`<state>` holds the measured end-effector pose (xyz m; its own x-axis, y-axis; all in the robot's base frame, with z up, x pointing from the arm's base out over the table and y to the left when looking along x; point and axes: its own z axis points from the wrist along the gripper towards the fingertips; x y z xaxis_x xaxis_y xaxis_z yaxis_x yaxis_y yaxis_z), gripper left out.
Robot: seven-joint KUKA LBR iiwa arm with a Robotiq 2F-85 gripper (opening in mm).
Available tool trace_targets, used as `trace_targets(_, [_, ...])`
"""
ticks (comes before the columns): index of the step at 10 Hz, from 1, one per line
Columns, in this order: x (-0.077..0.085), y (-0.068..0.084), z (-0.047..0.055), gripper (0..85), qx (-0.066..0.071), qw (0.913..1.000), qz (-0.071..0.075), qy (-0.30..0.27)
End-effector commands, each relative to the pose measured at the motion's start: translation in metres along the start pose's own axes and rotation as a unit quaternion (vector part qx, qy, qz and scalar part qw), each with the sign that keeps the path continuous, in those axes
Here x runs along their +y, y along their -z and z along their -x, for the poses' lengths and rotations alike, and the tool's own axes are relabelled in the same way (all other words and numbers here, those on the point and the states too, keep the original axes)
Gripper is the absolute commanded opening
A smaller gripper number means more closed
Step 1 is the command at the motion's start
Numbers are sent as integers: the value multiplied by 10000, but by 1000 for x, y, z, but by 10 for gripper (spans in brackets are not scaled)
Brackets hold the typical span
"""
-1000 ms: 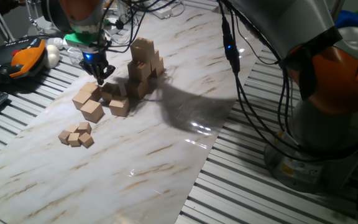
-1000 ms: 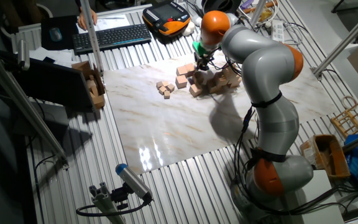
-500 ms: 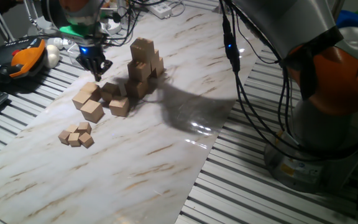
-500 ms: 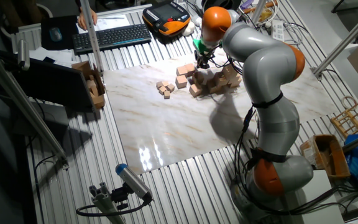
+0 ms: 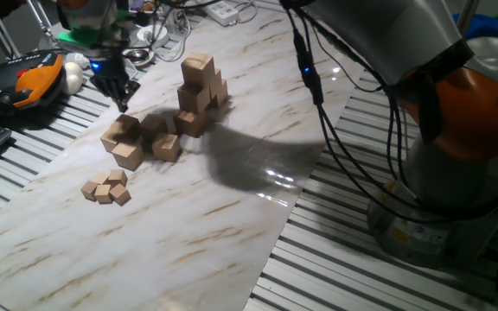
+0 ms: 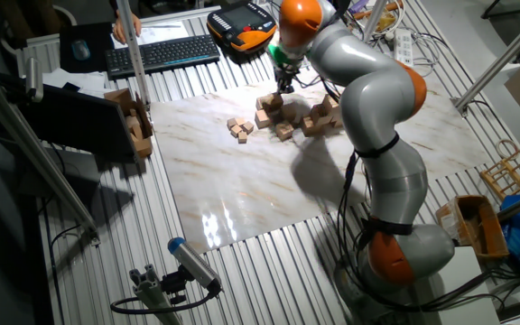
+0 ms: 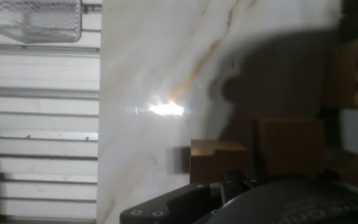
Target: Stack the blocks into a pyramid shape
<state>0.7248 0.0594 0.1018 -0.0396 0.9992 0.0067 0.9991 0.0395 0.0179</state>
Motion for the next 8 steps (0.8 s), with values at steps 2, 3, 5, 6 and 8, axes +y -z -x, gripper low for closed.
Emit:
trace_targets(2, [-7,-6,-14,0,-92,9999,57,-78])
trace_targets(3, [-10,-6,-19,0,-70,9998,112,-117])
trace_targets(5, [-11,-4,-26,510,-130,9995,97,-253])
trace_targets(6, [-11,-3,-27,850,-175,9994,89,-283])
trace_targets(8, [-12,0,-26,850,-138,9993,204,-275])
